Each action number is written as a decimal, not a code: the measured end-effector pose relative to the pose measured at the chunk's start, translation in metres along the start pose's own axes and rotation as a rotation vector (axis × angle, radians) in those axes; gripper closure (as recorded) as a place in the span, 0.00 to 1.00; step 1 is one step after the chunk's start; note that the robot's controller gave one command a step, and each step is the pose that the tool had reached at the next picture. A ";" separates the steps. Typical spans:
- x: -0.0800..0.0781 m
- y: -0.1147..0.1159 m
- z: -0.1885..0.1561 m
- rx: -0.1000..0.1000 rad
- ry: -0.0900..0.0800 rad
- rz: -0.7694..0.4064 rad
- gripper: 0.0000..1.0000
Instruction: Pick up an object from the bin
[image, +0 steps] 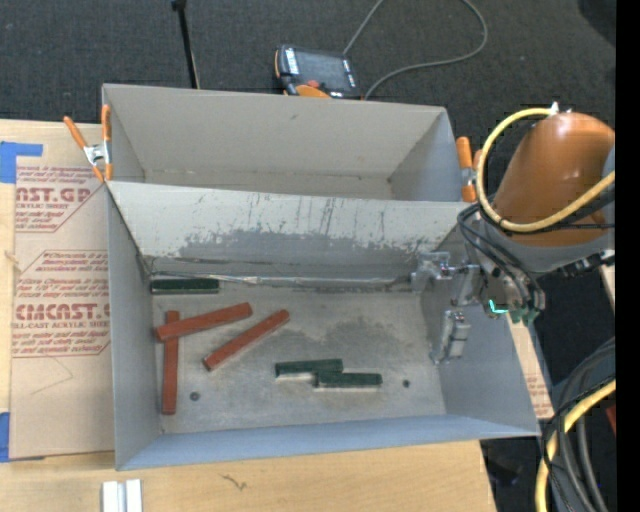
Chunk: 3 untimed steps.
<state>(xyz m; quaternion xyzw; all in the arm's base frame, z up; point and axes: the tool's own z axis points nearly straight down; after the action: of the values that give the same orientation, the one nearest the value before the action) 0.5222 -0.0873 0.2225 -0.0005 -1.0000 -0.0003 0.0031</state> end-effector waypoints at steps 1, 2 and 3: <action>0.006 0.056 0.156 -0.001 -0.001 -0.246 0.00; 0.004 0.055 0.153 0.001 -0.005 -0.245 1.00; -0.025 0.084 0.152 0.002 -0.008 -0.692 1.00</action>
Offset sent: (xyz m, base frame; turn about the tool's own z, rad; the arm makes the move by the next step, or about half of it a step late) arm -0.0046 0.0539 -0.1525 -0.2444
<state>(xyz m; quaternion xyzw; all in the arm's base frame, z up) 0.5464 -0.0034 0.0703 0.3385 -0.9410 -0.0003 -0.0013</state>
